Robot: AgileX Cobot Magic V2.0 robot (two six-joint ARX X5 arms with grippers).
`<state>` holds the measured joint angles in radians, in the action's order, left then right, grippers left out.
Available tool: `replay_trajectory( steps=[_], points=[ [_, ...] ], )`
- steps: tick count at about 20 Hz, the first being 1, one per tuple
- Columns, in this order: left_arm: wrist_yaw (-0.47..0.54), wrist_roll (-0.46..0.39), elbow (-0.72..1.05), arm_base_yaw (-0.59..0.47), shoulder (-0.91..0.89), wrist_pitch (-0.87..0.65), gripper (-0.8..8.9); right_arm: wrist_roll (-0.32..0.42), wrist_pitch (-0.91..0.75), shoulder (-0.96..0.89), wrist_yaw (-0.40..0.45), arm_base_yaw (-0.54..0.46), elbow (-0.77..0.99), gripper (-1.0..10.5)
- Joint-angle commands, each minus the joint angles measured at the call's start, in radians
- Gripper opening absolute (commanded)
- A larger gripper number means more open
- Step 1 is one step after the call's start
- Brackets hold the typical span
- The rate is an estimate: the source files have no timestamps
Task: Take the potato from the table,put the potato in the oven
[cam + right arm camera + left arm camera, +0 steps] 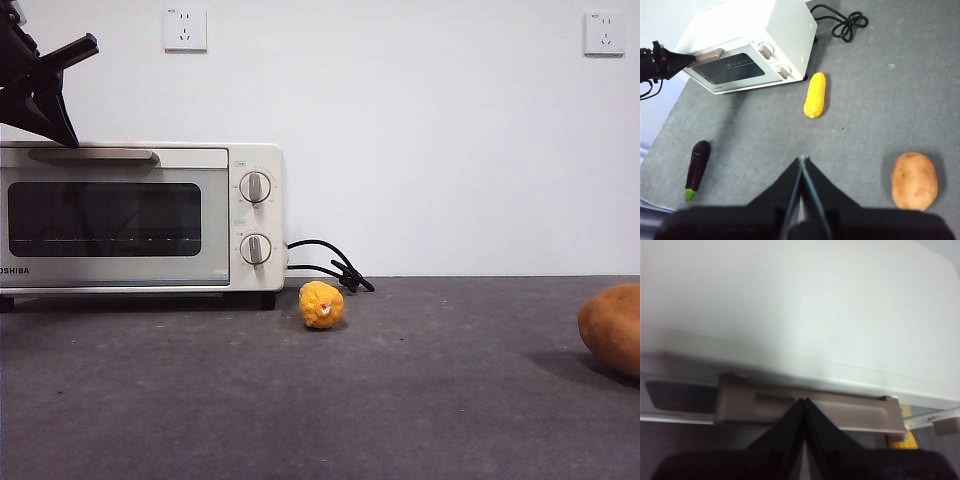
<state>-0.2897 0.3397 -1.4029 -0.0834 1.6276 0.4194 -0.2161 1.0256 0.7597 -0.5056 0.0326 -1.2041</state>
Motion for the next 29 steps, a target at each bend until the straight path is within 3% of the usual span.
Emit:
replay_trajectory(
  steps=[1, 6, 29],
  points=[
    [0.026, -0.04, -0.002, 0.0, 0.011, -0.021, -0.06, 0.007, -0.003, -0.002, -0.004, 0.001, -0.004, 0.0],
    [0.029, -0.085, -0.002, 0.0, 0.016, -0.033, -0.06, 0.006, 0.001, -0.002, -0.004, 0.001, -0.004, 0.0],
    [0.022, -0.117, -0.002, -0.004, 0.07, 0.095, -0.06, 0.0, 0.05, -0.003, -0.003, 0.001, -0.004, 0.0]
  ],
)
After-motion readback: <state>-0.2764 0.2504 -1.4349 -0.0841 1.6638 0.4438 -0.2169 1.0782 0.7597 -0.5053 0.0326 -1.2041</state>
